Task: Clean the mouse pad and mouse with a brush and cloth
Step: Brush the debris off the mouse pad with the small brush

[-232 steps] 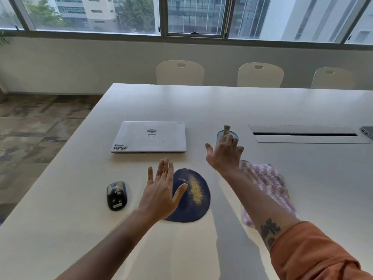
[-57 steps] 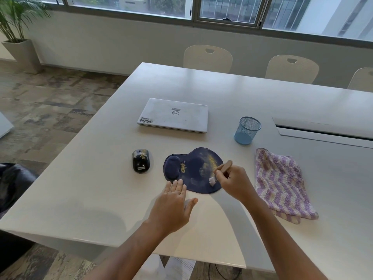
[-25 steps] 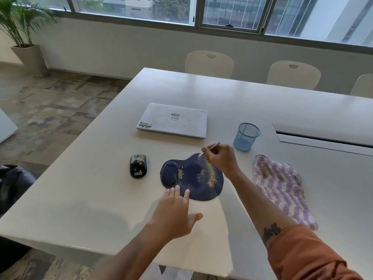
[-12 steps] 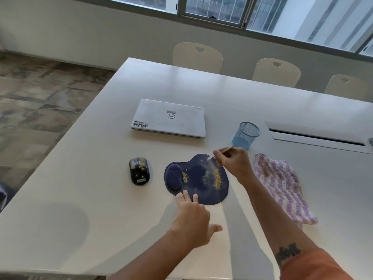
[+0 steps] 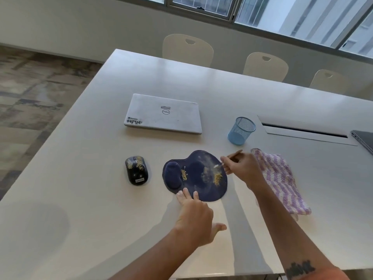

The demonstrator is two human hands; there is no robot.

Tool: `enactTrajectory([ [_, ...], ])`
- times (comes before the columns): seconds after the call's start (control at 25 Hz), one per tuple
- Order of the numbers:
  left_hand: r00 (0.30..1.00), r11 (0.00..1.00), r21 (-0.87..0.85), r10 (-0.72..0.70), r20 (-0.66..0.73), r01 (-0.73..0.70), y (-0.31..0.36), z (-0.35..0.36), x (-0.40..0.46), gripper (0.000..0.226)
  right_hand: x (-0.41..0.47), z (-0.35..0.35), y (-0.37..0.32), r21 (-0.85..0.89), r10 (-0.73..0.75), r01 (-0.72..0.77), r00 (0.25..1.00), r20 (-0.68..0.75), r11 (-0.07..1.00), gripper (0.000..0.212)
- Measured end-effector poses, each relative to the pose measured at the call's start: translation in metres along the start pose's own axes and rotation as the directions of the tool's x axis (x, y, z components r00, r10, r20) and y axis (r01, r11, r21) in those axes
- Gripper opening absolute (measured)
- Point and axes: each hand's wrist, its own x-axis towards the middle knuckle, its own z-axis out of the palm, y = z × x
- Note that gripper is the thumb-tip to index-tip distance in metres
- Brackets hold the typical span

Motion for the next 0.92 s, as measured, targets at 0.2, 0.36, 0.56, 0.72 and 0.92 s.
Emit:
enactTrajectory([
  [0.2,0.998,0.998,-0.026,-0.051,0.026,0.052,0.005,-0.001,0.002,0.094,0.026,0.019,-0.011,-0.054,-0.116,0.112,0.990,-0.084,0.992,0.025],
  [0.36,0.996,0.995,-0.043,-0.091,0.025,0.092,0.007,-0.002,0.005,0.098,-0.008,0.007,0.016,-0.195,-0.172,0.162,0.985,-0.031,0.967,0.026],
  [0.56,0.991,0.990,-0.037,-0.131,0.033,0.133,0.011,-0.005,0.006,0.103,-0.013,-0.015,0.014,-0.152,-0.204,0.213,0.976,0.075,0.965,0.027],
  [0.72,0.988,0.989,-0.020,-0.148,0.038,0.149,0.012,-0.011,0.003,0.103,0.015,0.006,-0.003,-0.093,-0.333,0.326,0.941,-0.068,0.941,0.019],
  [0.92,0.984,0.985,-0.006,-0.173,0.033,0.173,0.014,-0.016,0.000,0.103,0.001,0.003,0.015,-0.121,-0.280,0.285,0.958,0.059,0.951,0.019],
])
